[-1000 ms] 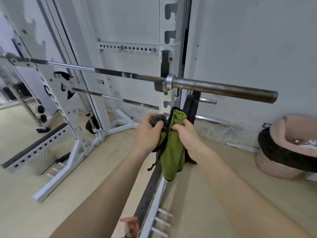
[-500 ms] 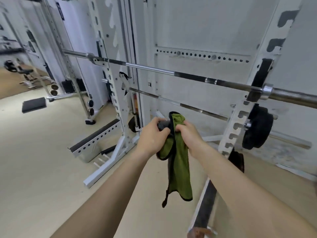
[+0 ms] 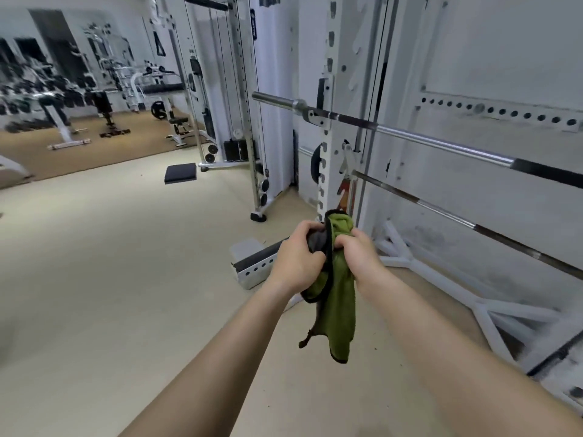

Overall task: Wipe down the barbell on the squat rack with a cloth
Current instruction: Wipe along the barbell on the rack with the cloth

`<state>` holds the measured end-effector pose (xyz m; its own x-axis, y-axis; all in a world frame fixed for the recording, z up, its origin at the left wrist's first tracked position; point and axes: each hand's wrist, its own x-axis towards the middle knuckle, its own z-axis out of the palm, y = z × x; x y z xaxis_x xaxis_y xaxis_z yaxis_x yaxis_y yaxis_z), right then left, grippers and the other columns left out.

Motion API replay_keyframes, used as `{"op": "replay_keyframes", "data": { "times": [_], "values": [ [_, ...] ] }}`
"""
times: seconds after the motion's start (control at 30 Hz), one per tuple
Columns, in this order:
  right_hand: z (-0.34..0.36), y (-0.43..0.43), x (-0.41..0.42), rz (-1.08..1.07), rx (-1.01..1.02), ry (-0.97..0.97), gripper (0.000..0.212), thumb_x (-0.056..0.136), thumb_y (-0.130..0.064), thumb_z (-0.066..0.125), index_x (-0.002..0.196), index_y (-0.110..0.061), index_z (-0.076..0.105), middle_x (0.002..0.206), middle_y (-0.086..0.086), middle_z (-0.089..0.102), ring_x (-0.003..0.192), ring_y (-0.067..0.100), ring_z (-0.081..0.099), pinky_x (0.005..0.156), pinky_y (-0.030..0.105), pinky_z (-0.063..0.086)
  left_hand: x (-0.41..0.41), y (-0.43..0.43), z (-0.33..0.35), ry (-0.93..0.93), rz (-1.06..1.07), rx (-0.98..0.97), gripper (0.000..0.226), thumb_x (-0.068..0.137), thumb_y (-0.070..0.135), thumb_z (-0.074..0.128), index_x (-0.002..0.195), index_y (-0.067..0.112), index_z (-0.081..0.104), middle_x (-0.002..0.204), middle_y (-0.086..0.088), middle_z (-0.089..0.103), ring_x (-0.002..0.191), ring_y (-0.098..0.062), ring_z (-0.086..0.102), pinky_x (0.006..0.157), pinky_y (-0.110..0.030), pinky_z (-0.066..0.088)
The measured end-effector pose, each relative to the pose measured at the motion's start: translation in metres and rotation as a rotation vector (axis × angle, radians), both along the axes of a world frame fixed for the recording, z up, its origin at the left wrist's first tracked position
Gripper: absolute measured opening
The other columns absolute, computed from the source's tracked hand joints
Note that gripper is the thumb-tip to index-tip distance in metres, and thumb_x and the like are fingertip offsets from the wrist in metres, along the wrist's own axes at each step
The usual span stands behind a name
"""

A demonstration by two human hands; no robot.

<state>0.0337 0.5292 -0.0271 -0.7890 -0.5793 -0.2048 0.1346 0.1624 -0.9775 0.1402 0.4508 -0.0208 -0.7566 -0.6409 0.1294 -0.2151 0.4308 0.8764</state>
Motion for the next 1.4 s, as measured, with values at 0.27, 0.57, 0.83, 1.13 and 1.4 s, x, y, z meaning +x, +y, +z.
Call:
{"op": "replay_keyframes", "data": {
  "times": [0.27,0.57,0.83,1.13,1.4],
  "values": [
    [-0.015,-0.172,-0.045,0.032,-0.126,-0.124,0.052,0.074,-0.018,0.051,0.125,-0.025,0.050,0.108,0.015,0.067,0.100,0.035,0.066,0.089,0.056,0.056,-0.041,-0.161,-0.005,0.093,-0.059,-0.005,0.046,0.079,0.010,0.074,0.111,0.040,0.060,0.105,0.023,0.066,0.099,0.004,0.063,0.087,-0.021,0.051],
    [-0.002,-0.363,-0.120,0.210,-0.118,-0.138,0.028,0.084,-0.005,0.057,0.108,-0.012,0.070,0.095,0.017,0.076,0.093,0.034,0.073,0.089,0.053,0.058,-0.114,-0.356,0.001,-0.015,0.054,-0.137,0.044,0.085,0.013,0.073,0.127,0.022,0.066,0.113,0.003,0.062,0.108,-0.014,0.059,0.092,-0.022,0.045],
    [-0.005,-0.514,-0.171,0.288,-0.198,-0.130,0.023,0.095,-0.018,0.061,0.117,-0.011,0.066,0.104,0.014,0.076,0.091,0.024,0.074,0.077,0.035,0.058,-0.163,-0.530,0.013,0.271,0.187,0.091,0.030,0.090,0.000,0.058,0.101,0.021,0.077,0.098,0.005,0.076,0.096,-0.012,0.070,0.085,-0.027,0.056],
    [-0.066,-0.683,-0.214,0.361,-0.125,-0.238,0.074,0.072,-0.068,0.074,0.130,-0.023,0.064,0.123,0.002,0.072,0.116,0.021,0.067,0.106,0.048,0.047,-0.237,-0.733,0.024,0.420,0.073,0.437,0.026,0.098,0.002,0.053,0.109,0.015,0.072,0.104,-0.009,0.075,0.100,-0.023,0.071,0.086,-0.033,0.058],
    [-0.053,-0.810,-0.295,-0.107,-0.191,-0.175,0.020,0.097,-0.018,0.064,0.113,-0.007,0.070,0.102,0.013,0.077,0.089,0.023,0.076,0.082,0.038,0.058,-0.334,-0.894,0.030,0.469,-0.013,0.676,0.018,0.102,0.013,0.055,0.106,0.012,0.072,0.101,-0.010,0.077,0.095,-0.024,0.073,0.083,-0.037,0.058]
  ]
}}
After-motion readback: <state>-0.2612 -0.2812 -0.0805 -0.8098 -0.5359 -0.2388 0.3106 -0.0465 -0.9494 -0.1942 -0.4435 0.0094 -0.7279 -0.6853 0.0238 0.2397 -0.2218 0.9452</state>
